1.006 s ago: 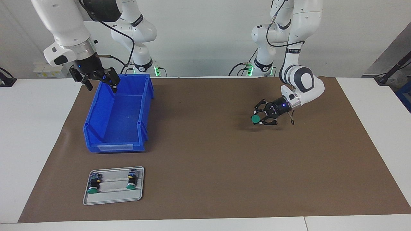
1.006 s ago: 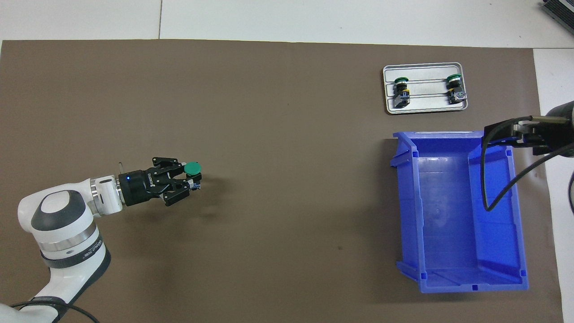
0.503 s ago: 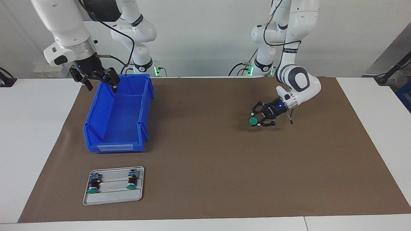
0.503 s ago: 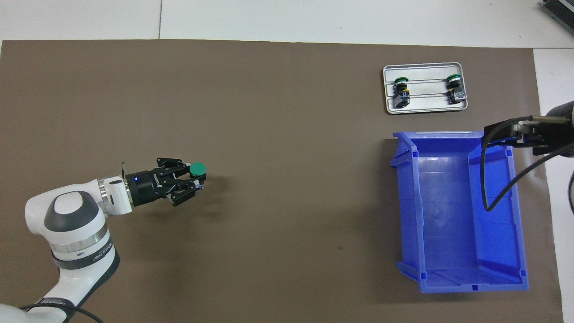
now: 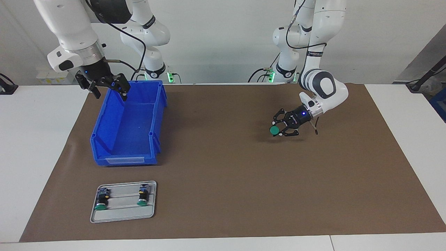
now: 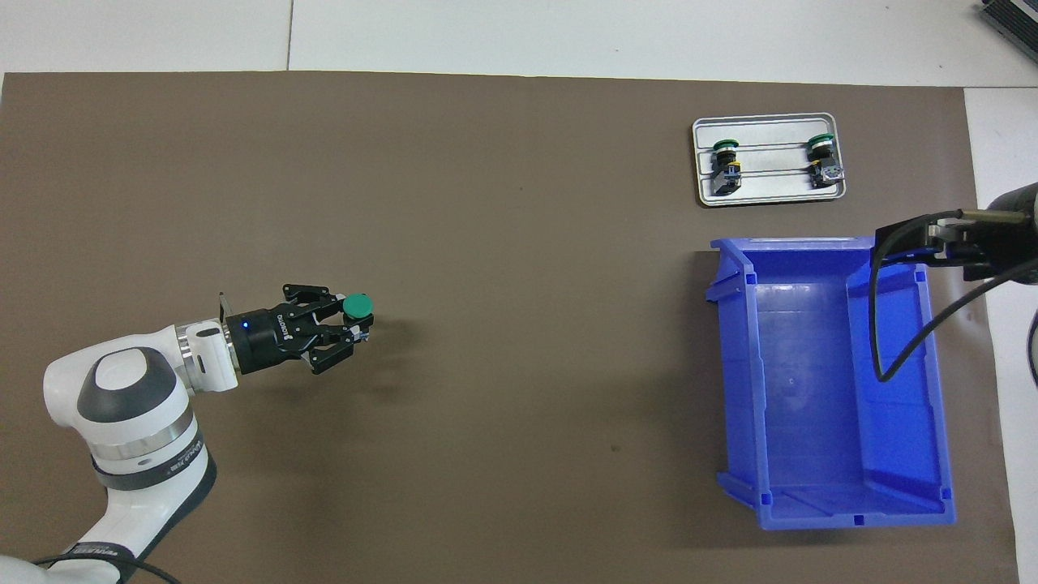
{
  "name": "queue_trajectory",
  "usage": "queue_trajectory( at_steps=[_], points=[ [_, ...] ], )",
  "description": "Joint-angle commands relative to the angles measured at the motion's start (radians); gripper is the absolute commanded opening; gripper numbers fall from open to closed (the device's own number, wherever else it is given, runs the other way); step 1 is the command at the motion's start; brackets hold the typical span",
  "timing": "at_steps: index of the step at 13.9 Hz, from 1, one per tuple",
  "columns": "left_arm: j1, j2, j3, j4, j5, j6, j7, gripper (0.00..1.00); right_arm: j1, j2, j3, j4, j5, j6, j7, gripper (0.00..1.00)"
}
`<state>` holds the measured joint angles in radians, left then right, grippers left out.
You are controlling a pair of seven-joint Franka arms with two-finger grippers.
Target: Place and press button with both arms
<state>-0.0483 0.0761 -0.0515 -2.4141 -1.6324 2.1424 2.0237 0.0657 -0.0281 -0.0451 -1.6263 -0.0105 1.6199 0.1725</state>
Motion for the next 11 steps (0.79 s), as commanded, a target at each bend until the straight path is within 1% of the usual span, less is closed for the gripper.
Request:
queue_trajectory(
  at_steps=[1, 2, 6, 8, 11],
  points=[
    [-0.013, -0.001, 0.009, -0.020, -0.110, -0.015, 0.065, 0.00, -0.001, -0.023, 0.004, -0.029, -0.012, 0.017, 0.009, 1.00],
    [-0.015, 0.025, 0.009, -0.005, -0.151, -0.015, 0.078, 0.00, -0.001, -0.023, 0.004, -0.029, -0.013, 0.017, 0.009, 1.00],
    [-0.041, 0.132, 0.009, 0.114, -0.343, -0.007, 0.122, 0.00, -0.001, -0.023, 0.004, -0.029, -0.011, 0.017, 0.009, 1.00],
    [-0.050, 0.160, 0.009, 0.147, -0.383, 0.017, 0.133, 0.00, -0.001, -0.021, 0.004, -0.029, -0.012, 0.017, 0.009, 1.00],
    [-0.054, 0.212, 0.009, 0.207, -0.388, 0.071, 0.141, 0.00, -0.001, -0.023, 0.004, -0.029, -0.011, 0.017, 0.009, 1.00]
  ],
)
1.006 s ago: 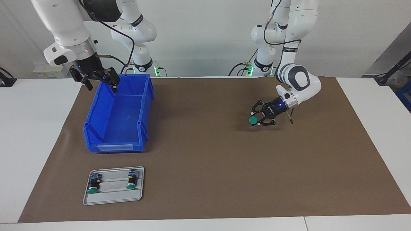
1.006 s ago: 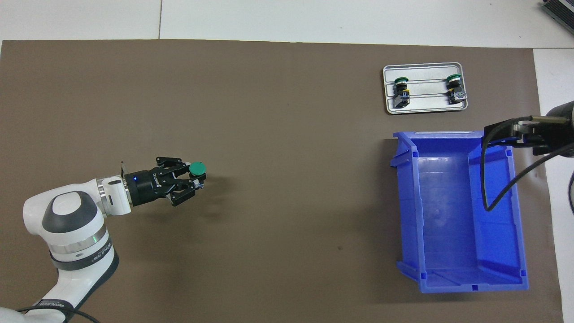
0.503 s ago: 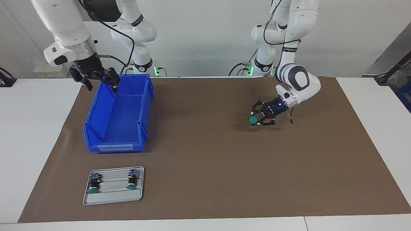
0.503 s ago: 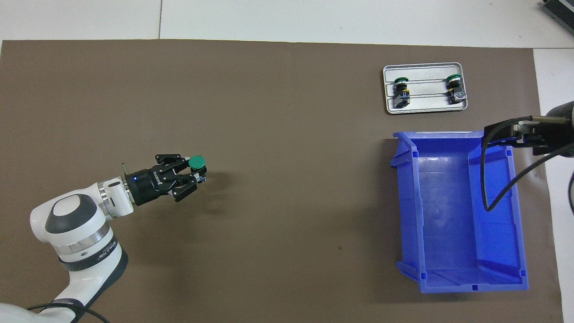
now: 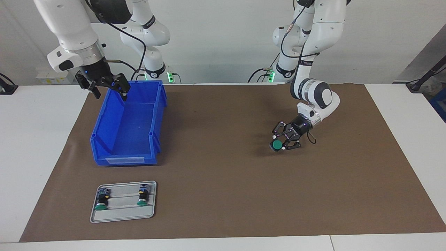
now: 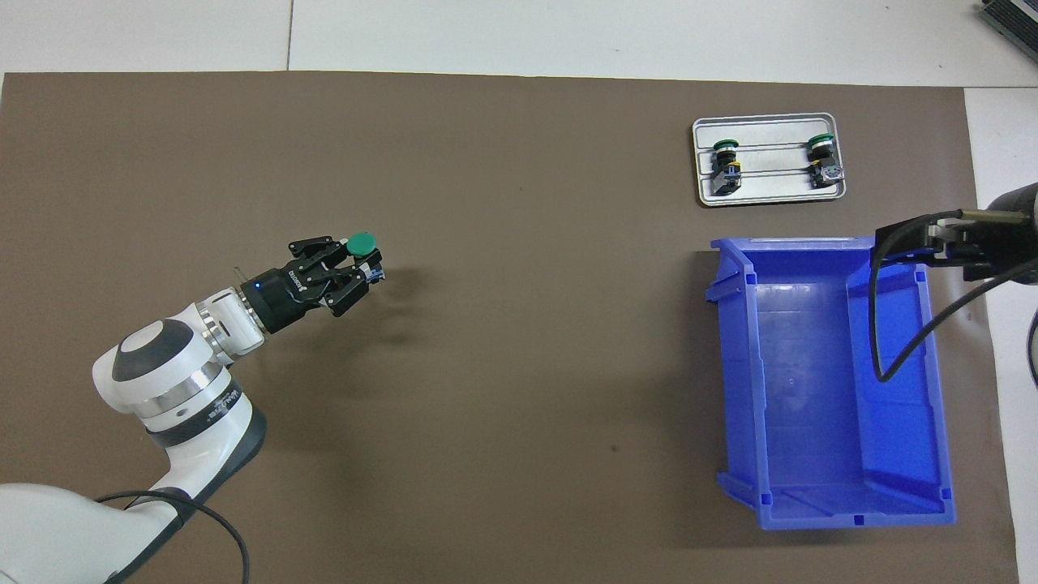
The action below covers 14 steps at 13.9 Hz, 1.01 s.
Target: Place and press button with both arms
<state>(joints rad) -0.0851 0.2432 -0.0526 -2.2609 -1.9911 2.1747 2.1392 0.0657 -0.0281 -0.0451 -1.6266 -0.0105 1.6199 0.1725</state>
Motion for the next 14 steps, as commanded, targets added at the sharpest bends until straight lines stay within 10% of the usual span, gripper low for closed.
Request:
queue_trajectory(
  at_steps=[1, 6, 14],
  points=[
    [-0.018, 0.060, 0.010, 0.061, -0.031, 0.042, 0.030, 0.00, -0.001, -0.021, 0.004, -0.029, -0.011, 0.017, 0.009, 1.00],
    [-0.018, 0.108, 0.010, 0.055, -0.118, -0.061, 0.163, 0.00, -0.001, -0.023, 0.004, -0.029, -0.011, 0.017, 0.009, 1.00],
    [-0.035, 0.009, 0.010, -0.238, -0.172, -0.315, 0.464, 0.00, -0.001, -0.023, 0.004, -0.029, -0.012, 0.017, 0.009, 1.00]
  ],
)
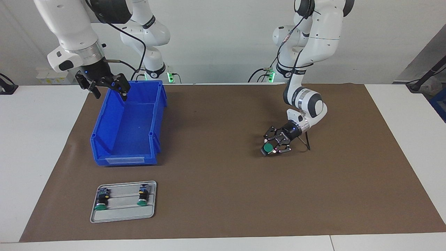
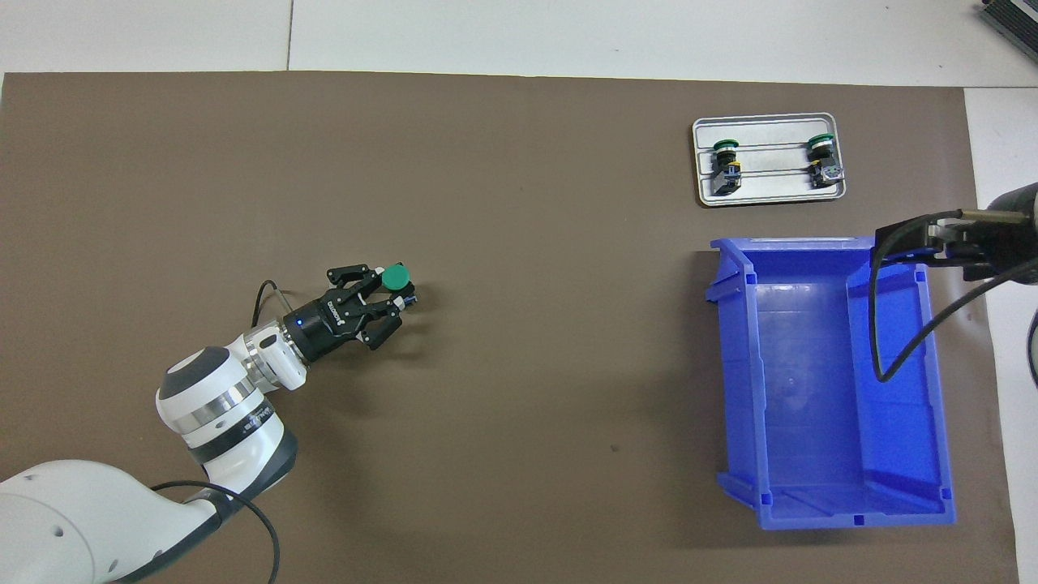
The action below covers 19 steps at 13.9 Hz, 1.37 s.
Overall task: Place and press button with both arms
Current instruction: 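Move the held part forward and lower it toward the table, then set the part upright on the table and open the left gripper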
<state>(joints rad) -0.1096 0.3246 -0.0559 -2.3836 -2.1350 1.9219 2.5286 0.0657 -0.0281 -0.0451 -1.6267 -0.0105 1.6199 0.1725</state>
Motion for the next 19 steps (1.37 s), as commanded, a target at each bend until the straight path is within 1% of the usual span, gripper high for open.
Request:
queue_trajectory(
  at_steps=[1, 3, 7, 9, 11, 13, 17, 19],
  points=[
    [-0.007, -0.084, 0.014, -0.149, -0.026, -0.093, 0.099, 0.00, -0.001, -0.023, 0.004, -0.028, -0.013, 0.017, 0.009, 1.00],
    [-0.001, -0.098, 0.016, -0.195, -0.026, -0.139, 0.137, 0.00, -0.001, -0.021, 0.004, -0.028, -0.011, 0.017, 0.009, 1.00],
    [-0.010, -0.102, 0.018, -0.241, -0.026, -0.176, 0.199, 0.00, -0.001, -0.023, 0.004, -0.028, -0.011, 0.017, 0.009, 1.00],
    [-0.012, -0.088, 0.018, -0.258, -0.026, -0.207, 0.249, 0.00, -0.001, -0.023, 0.004, -0.028, -0.011, 0.017, 0.009, 1.00],
    [-0.010, -0.090, 0.018, -0.272, -0.026, -0.231, 0.266, 0.00, -0.001, -0.023, 0.004, -0.028, -0.013, 0.017, 0.009, 1.00],
    [-0.012, -0.090, 0.018, -0.278, -0.026, -0.235, 0.274, 0.00, -0.001, -0.023, 0.004, -0.028, -0.013, 0.017, 0.009, 1.00],
    [-0.016, -0.085, 0.018, -0.270, -0.026, -0.192, 0.274, 0.00, -0.001, -0.021, 0.004, -0.028, -0.012, 0.017, 0.009, 1.00],
    [-0.035, -0.081, 0.018, -0.270, -0.026, -0.167, 0.275, 0.00, -0.001, -0.023, 0.004, -0.028, -0.011, 0.017, 0.009, 1.00]
  ],
)
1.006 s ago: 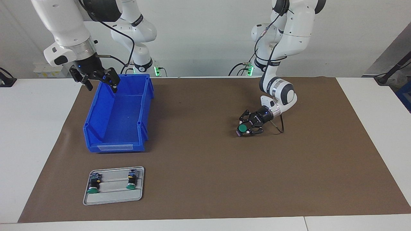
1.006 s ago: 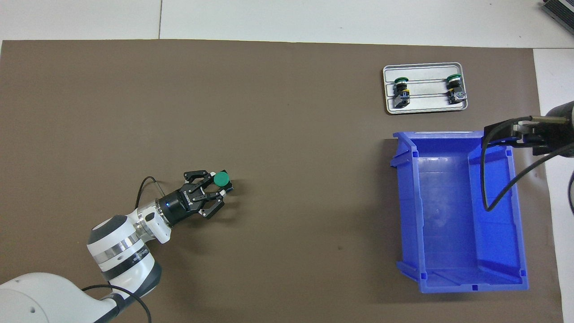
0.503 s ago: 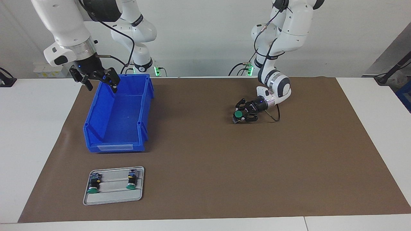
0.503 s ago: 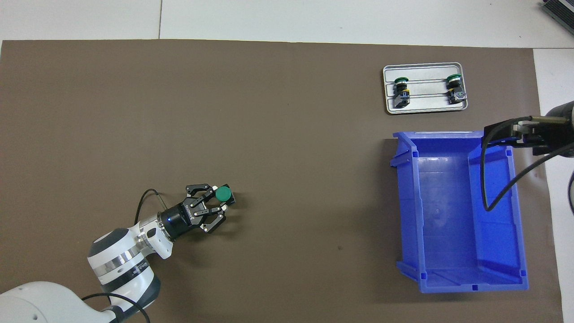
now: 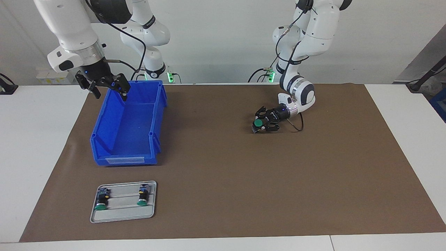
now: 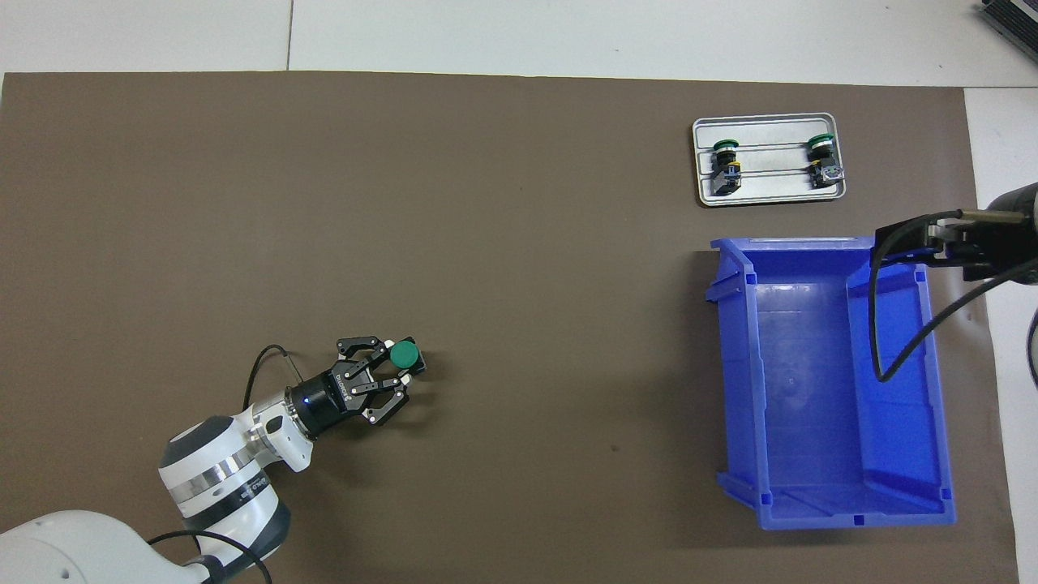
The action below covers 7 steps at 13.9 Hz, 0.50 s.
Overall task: Place and press button with both arms
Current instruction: 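Set the part upright on the table and open the left gripper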
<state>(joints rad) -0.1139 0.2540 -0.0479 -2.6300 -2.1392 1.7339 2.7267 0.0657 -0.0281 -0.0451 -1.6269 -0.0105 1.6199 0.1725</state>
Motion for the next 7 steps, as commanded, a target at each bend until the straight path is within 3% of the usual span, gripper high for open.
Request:
queue_trajectory(
  at_steps=[1, 7],
  points=[
    [-0.032, -0.009, 0.010, -0.025, -0.022, 0.026, 0.079, 0.00, -0.001, -0.023, 0.004, -0.028, -0.011, 0.017, 0.009, 1.00],
    [-0.046, -0.006, 0.010, -0.030, -0.019, 0.053, 0.105, 0.00, -0.001, -0.023, 0.004, -0.028, -0.012, 0.017, 0.009, 1.00]
  ],
)
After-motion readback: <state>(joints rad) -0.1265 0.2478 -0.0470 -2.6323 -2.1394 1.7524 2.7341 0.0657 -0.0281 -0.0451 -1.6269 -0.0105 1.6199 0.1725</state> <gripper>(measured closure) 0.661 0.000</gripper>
